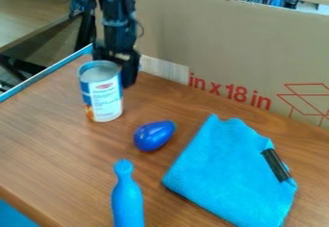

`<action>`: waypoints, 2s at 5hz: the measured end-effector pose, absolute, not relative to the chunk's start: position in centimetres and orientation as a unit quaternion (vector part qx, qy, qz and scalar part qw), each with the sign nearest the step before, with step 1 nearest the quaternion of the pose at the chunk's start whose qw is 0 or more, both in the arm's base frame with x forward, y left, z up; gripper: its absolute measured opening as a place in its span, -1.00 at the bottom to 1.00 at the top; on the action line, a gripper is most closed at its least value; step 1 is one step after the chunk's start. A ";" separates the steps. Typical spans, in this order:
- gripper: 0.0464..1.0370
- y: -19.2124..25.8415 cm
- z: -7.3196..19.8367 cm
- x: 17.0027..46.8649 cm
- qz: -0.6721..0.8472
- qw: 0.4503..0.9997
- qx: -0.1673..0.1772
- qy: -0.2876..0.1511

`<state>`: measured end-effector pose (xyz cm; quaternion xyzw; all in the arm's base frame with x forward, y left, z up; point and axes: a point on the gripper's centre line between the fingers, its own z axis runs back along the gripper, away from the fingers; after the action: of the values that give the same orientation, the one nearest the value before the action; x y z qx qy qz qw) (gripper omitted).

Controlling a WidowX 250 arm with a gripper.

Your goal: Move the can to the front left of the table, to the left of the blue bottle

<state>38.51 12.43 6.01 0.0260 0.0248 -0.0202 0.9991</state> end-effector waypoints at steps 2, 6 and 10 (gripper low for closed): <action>0.93 11.9 4.8 34.0 -0.035 0.996 0.029 0.074; 0.93 12.1 5.5 25.2 -0.024 0.988 0.018 0.148; 0.93 6.2 20.2 23.6 -0.086 0.996 0.022 -0.010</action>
<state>23.56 6.21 20.23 0.0220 -0.0105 -0.0856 0.9960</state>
